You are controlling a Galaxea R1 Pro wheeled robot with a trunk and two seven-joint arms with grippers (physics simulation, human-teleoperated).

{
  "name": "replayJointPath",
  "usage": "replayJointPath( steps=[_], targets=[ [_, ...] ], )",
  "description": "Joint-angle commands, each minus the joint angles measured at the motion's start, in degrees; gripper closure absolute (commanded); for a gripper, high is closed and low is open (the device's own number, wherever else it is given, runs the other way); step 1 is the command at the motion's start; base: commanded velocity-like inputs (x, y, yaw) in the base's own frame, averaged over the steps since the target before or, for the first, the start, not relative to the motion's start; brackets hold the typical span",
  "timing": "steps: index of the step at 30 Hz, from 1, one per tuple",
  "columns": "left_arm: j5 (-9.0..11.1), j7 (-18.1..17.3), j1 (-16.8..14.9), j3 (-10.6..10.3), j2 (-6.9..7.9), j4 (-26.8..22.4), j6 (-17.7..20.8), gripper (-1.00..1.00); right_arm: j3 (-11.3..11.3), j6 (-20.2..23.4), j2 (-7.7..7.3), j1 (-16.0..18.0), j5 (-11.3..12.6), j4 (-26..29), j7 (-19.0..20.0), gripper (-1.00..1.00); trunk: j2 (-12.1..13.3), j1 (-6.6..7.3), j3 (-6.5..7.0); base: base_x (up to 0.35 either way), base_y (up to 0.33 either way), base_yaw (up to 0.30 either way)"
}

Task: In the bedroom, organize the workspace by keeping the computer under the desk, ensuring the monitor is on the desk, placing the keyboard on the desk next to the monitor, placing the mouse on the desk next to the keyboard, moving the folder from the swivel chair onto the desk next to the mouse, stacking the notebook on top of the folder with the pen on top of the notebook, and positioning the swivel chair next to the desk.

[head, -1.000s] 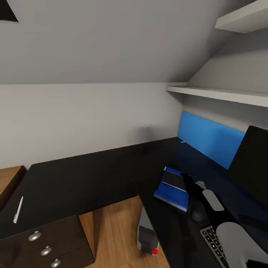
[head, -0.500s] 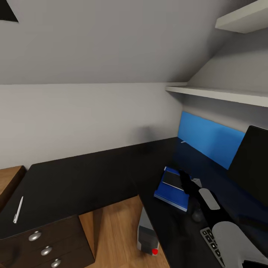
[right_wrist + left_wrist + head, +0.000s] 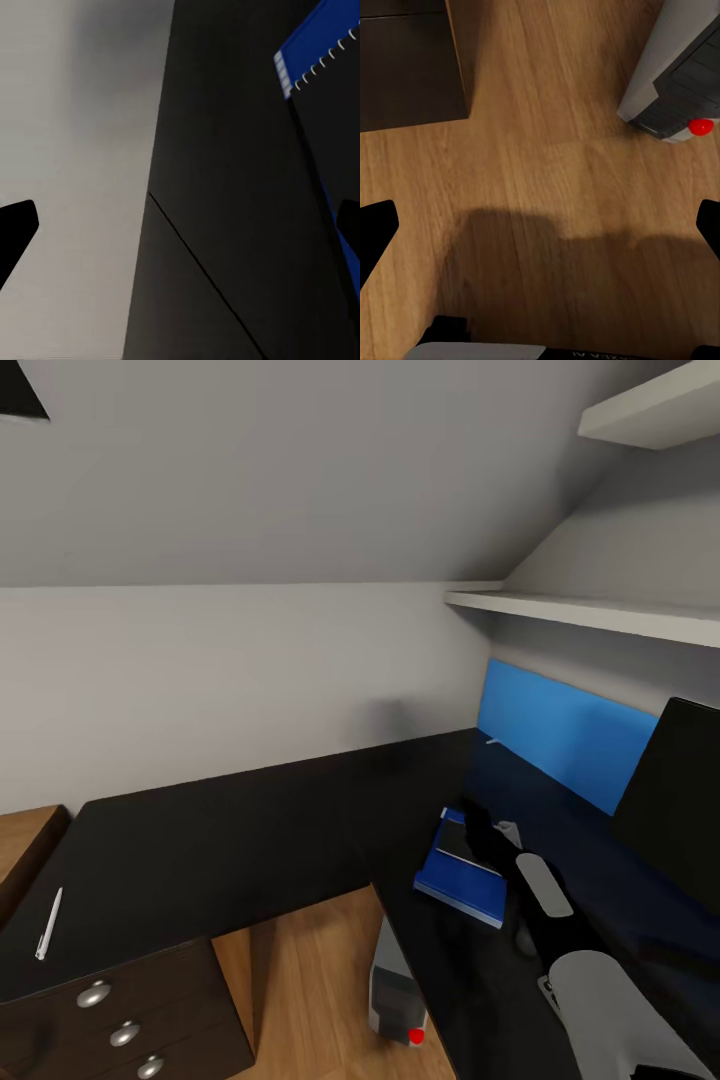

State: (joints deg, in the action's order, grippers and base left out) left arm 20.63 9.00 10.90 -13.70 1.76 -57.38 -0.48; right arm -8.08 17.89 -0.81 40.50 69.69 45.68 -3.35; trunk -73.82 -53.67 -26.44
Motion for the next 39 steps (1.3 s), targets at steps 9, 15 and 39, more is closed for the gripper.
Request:
replayJointPath(
  steps=[9, 15, 39],
  targets=[
    [0.55, 0.49, -0.01, -0.28, 0.09, -0.02, -0.05, -1.0, -0.09, -0.36, 2.17, 0.01, 0.32, -0.08, -0.26, -1.0, -0.03, 0.0, -0.05, 0.0, 0.0, 0.154],
    [0.55, 0.48, -0.01, -0.28, 0.09, -0.01, -0.05, -1.0, -0.14, -0.41, 2.21, 0.01, 0.13, -0.14, -0.25, -1.0, -0.03, 0.0, -0.05, 0.0, 0.0, 0.261],
    [0.55, 0.47, -0.01, -0.28, 0.09, -0.01, -0.05, -1.0, -0.1, -0.49, 2.22, 0.01, 0.0, -0.15, -0.25, -1.0, -0.03, 0.0, -0.05, 0.0, 0.007, 0.267]
  ],
)
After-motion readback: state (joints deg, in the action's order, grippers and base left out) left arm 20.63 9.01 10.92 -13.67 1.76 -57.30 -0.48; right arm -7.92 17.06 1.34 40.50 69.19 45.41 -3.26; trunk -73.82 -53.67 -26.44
